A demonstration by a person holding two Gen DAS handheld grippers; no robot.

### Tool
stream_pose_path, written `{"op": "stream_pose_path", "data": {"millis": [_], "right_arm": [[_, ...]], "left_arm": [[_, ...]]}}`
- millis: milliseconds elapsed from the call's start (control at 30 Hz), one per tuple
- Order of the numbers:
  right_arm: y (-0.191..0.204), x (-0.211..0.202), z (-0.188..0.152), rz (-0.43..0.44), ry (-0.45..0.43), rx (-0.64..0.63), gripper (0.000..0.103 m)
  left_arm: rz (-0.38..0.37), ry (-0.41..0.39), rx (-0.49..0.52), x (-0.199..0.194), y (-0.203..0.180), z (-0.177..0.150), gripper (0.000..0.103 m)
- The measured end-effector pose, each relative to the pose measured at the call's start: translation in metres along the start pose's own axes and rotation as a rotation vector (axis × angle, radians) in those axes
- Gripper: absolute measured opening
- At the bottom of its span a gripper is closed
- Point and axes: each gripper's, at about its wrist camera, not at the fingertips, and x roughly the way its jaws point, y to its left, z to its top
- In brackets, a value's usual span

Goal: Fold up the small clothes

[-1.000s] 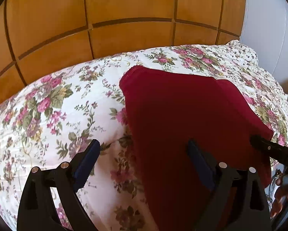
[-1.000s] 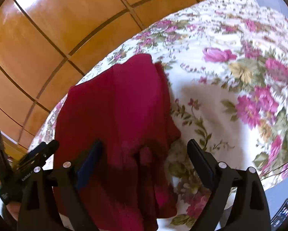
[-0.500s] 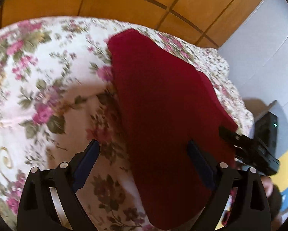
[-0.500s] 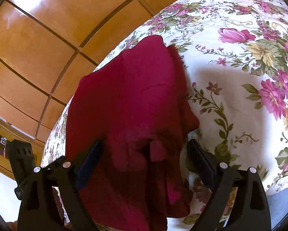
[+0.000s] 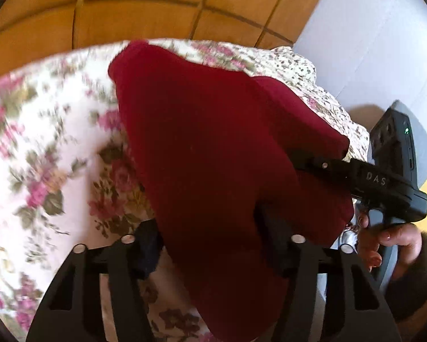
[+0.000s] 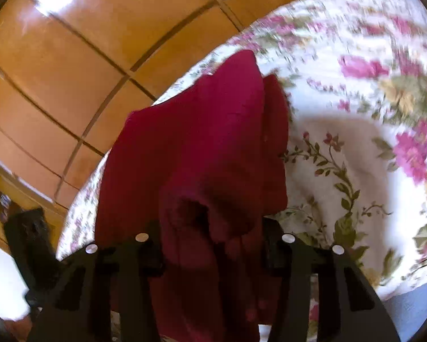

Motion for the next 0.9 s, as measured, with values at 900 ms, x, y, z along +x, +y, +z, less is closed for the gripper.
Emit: {"op": "stream_pose_path", "data": {"millis": [900], "right_arm": [[0.011, 0.066, 0.112, -0.053, -0.245, -0.029, 0.044]], "left_arm": [[0.163, -0.128, 0.191, 0.058, 0.039, 0.137, 0.056]]}}
